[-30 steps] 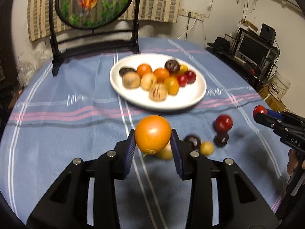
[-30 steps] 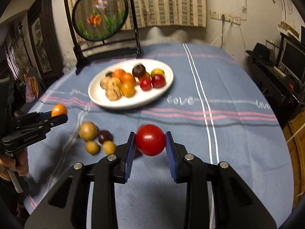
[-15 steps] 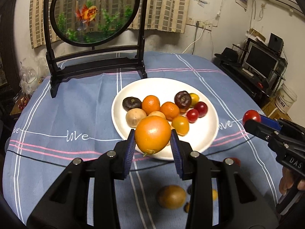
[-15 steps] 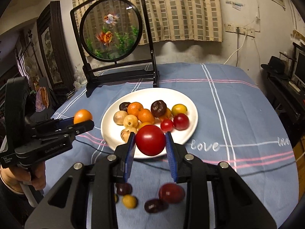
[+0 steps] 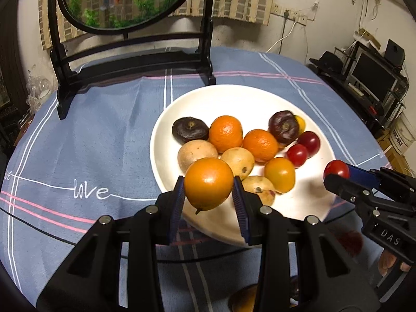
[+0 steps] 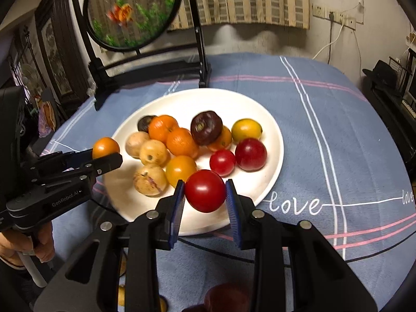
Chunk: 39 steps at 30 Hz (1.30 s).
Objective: Organize fruits
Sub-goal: 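Carry orange and red tomato onto the plate and open both tools, then move both tools back to the cluster and close right tool on a red plum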
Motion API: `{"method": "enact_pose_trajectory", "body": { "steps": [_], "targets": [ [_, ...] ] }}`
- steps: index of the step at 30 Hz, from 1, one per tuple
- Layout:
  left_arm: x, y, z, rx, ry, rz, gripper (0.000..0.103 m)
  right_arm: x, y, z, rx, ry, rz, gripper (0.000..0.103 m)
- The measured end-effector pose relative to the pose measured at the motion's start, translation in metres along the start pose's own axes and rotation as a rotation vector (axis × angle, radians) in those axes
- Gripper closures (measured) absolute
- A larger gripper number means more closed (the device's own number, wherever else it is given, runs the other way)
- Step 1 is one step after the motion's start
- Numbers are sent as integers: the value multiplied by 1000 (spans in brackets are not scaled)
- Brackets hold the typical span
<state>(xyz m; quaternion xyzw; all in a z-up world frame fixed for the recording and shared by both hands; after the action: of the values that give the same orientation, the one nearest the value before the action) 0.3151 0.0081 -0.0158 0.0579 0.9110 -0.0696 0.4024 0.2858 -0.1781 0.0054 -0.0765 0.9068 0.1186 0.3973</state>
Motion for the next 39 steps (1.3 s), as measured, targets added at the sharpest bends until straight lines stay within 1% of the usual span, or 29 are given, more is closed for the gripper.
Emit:
{"method": "enact_pose_trajectory", "body": {
  "steps": [4, 6, 7, 8, 11, 14, 16, 21, 24, 27, 32, 35, 39],
  "targets": [
    [0, 1, 8, -10, 12, -9, 65, 1, -3, 12, -3, 25, 23, 71],
    [-3, 0, 6, -15, -10, -10, 54, 0, -6, 17, -4, 39, 43, 70],
    [-4, 0, 4, -23, -22, -9, 42, 0, -8, 18, -8, 40, 60, 67],
    [-5, 0, 0, -34, -40, -10, 36, 0, -10, 16, -14, 34, 72, 66],
    [-7, -3, -11, -32, -66, 1, 35, 0, -12, 7, -14, 13, 77, 66],
    [-5, -3, -21, -37, -75, 5, 32, 2, -13, -6, -21, -12, 82, 66],
    [1, -4, -28, -29, -71, 0, 31, 5, -15, -14, -30, -21, 91, 66],
    [17, -6, -49, -18, -76, 13, 26, 22, -17, -41, -27, -41, 91, 65],
    [28, -6, -63, -17, -90, 9, 23, 35, -21, -58, -18, -56, 102, 61],
    [37, -5, -72, -4, -84, 4, 23, 47, -23, -68, -27, -41, 107, 61],
    [56, -10, -87, -14, -74, 24, 22, 65, -19, -89, -7, -45, 75, 61],
    [65, -11, -94, -18, -70, 22, 20, 75, -20, -96, -6, -48, 87, 61],
    [76, -9, -99, -18, -61, 14, 20, 86, -24, -98, -12, -27, 113, 61]
  ]
}}
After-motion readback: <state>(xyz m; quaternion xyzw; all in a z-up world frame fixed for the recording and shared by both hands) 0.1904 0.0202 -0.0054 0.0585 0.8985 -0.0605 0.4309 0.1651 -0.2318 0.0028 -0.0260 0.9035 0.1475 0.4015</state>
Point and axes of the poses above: each gripper's, at about its wrist camera, not at the fingertips, and z roughly the way its jaws point, y to its left, x to its underside, the point moved 1 cm from there along z, roughly the way its jaws point, and after that the axes turned 7 degrees about -y, right-handed, at the moved point
